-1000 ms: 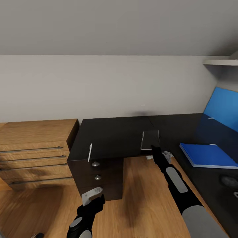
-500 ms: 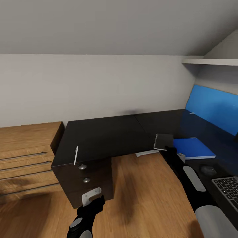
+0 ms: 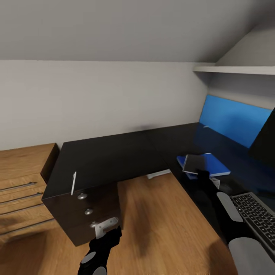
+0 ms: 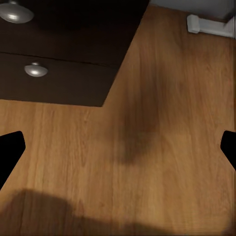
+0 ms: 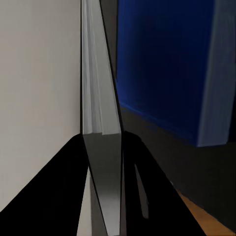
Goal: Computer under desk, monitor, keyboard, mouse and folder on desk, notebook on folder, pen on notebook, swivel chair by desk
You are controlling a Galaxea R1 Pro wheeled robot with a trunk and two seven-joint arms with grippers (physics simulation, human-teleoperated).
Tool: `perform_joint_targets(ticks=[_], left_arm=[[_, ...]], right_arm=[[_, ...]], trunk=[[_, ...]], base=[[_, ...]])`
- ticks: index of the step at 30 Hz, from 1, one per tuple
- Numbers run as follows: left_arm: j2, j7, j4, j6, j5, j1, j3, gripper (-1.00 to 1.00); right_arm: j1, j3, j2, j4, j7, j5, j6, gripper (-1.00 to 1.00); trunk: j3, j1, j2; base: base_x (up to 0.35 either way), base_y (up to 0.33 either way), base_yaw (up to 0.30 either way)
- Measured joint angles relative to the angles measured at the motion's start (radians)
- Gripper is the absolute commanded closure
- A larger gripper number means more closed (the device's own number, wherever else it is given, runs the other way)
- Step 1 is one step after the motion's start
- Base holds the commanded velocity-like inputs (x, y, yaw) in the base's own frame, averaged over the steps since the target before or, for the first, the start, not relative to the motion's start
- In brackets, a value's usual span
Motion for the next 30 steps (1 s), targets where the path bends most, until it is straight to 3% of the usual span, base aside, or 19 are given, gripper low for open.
perform_joint_targets(ticks=[11,23,30], left_arm=[[0.0,0.0,0.0,-0.001,-0.001,0.0,-0.009,-1.0],[0.001,-0.001,0.003,-0.002,0.0,0.0,-0.011,-1.0],[-0.011,0.003,0.003,-0.005,-0.003,0.0,-0.04,-1.0]], right_arm=[[0.0,-0.001,-0.001,-0.001,0.001,0.001,0.0,1.0],[0.0,0.001,-0.001,-0.006,0.006,0.002,0.0,1.0],[-0.001,-0.006,0.006,-0.006,0.009,0.005,0.0,1.0]], trunk=[[-0.008,0.0,0.0],[-0.009,0.0,0.0],[-0.009,0.0,0.0]], base=[[0.084,0.0,-0.203],[0.139,0.0,-0.025],[0.0,0.0,0.0]])
